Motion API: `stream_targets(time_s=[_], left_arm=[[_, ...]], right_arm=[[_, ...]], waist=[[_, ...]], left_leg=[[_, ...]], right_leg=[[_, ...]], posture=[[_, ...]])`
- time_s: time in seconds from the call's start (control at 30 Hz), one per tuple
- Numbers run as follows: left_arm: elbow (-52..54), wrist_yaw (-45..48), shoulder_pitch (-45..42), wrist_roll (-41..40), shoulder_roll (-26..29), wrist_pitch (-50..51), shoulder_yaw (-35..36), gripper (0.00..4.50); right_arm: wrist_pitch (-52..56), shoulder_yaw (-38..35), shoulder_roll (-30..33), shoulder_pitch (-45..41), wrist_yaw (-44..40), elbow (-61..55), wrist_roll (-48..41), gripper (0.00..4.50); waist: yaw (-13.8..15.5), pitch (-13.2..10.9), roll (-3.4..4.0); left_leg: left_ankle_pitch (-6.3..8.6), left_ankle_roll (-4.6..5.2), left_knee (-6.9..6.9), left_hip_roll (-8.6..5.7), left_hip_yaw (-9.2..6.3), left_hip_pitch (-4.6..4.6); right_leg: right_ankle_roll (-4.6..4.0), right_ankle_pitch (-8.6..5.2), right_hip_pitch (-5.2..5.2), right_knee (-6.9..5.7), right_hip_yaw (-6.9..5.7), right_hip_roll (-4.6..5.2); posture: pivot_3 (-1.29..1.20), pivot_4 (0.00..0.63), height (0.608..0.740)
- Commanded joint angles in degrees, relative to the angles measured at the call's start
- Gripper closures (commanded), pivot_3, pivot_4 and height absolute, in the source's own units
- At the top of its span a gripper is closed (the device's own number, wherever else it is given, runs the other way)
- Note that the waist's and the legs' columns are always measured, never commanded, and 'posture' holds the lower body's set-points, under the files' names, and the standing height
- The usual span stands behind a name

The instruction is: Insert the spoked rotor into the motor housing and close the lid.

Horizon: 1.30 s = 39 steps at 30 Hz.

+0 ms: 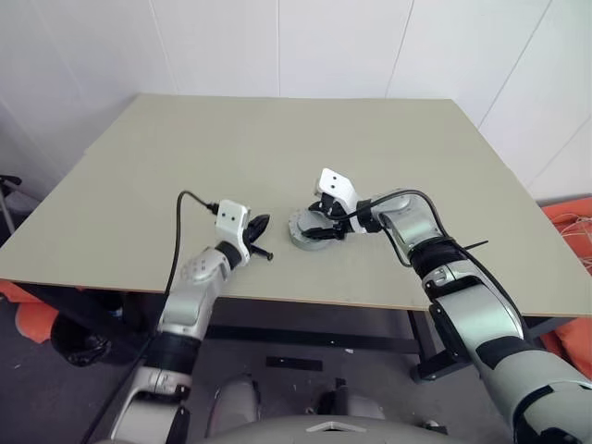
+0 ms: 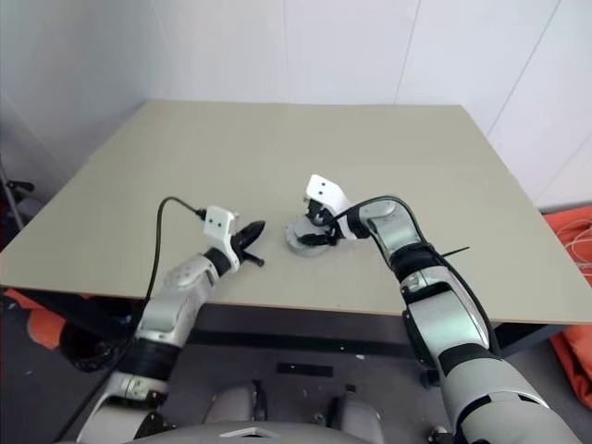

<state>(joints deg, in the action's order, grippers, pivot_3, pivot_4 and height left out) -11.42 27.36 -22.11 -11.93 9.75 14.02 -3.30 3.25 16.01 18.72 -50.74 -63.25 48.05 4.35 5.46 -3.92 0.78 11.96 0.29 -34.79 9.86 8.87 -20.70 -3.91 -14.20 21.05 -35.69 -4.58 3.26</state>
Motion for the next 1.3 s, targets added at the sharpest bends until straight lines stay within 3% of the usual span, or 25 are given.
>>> stream_targets(time_s=[0.03,0.33,0.87,1.3], left_arm=[[-3.63,5.98,-4.38,-0.54,1.70,0.26,-1.16,4.50],[-9.19,15.21,-9.73,-2.96,1.50,7.43,-2.19,4.50],[-14.28,15.28,-15.15,-0.61,-1.00,8.39,-2.61,4.50],[-13.59,16.89,-13.95,0.62,-0.70,12.73,-5.47,4.50]], right_arm=[[1.21,1.80,-0.15,1.37,-0.03,0.24,2.03,1.34],[1.64,1.44,-0.63,1.41,0.64,-0.59,1.74,1.34],[2.74,1.30,-0.36,2.88,0.58,-3.67,1.27,1.34],[3.31,1.50,-0.72,2.74,0.44,-4.41,1.21,1.34]], waist=[[-0.02,0.00,0.00],[-0.06,0.00,0.00],[-0.12,0.00,0.00],[-0.05,0.00,0.00]], left_leg=[[0.00,0.00,0.01,0.00,0.01,-0.01],[-0.01,-0.02,0.12,0.02,0.09,-0.04],[-0.04,-0.05,0.22,0.02,0.11,0.00],[-0.04,-0.06,0.32,0.02,0.12,0.13]], right_leg=[[0.00,0.00,0.01,0.01,0.00,0.00],[-0.04,-0.01,0.13,0.00,0.01,0.00],[-0.04,-0.02,0.12,0.05,0.01,0.00],[-0.06,-0.03,0.01,0.15,0.01,0.00]], posture=[[0.00,0.000,0.740],[0.00,0.000,0.740],[0.00,0.000,0.740],[0.00,0.000,0.740]])
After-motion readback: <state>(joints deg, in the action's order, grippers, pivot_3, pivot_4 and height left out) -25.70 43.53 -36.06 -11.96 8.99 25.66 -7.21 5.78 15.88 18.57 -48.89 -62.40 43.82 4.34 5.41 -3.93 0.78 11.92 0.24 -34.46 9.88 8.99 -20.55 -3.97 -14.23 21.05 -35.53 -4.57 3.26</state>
